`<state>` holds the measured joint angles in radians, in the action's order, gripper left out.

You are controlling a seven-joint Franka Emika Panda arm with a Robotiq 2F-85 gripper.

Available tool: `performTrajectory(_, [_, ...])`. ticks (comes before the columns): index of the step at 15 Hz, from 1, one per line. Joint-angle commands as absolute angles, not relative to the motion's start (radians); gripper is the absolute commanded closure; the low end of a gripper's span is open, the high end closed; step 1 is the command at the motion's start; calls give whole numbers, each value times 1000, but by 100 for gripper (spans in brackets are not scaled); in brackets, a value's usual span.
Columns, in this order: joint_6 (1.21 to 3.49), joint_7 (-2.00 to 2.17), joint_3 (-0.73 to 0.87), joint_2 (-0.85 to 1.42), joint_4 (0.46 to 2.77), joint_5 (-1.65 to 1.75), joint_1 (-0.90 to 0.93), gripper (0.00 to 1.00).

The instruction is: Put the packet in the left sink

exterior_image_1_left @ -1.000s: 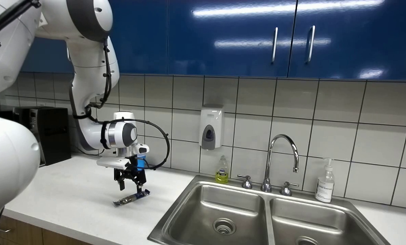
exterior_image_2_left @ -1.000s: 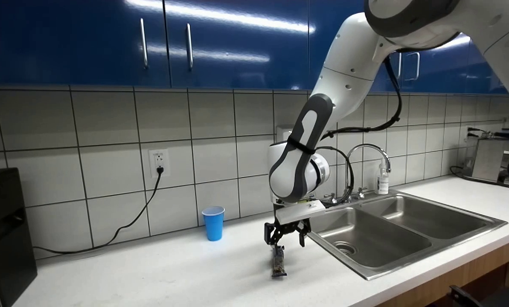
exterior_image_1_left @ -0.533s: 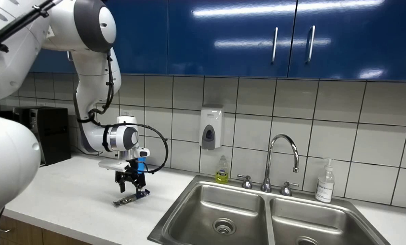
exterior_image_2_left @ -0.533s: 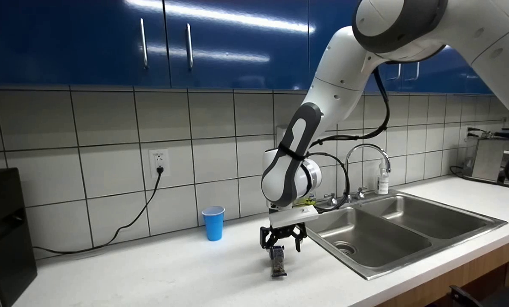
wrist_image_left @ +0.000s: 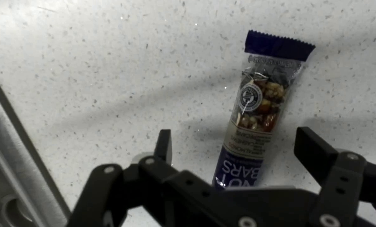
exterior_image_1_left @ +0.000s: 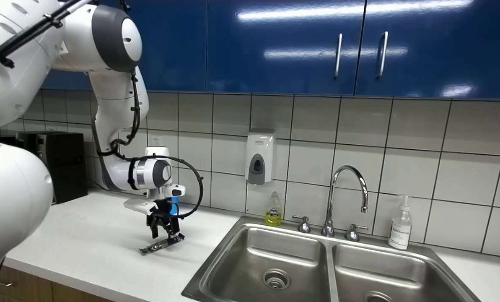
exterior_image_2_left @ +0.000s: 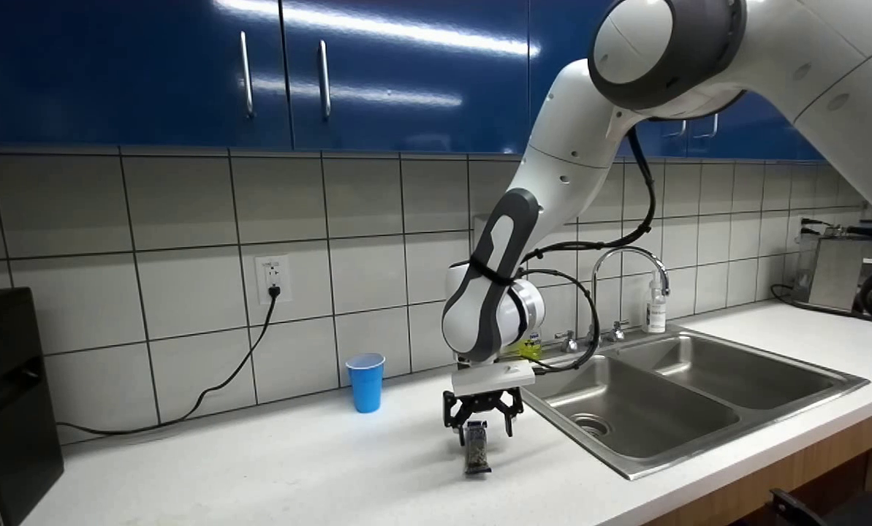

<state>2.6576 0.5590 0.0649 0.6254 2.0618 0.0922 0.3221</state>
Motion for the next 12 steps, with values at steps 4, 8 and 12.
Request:
performTrajectory(4, [2643,669,94,655,2015,63,362,0])
performTrajectory(8, [2650,719,95,666,2005,50,363,0])
performTrajectory(12, [2650,760,98,674,1998,48,364,0])
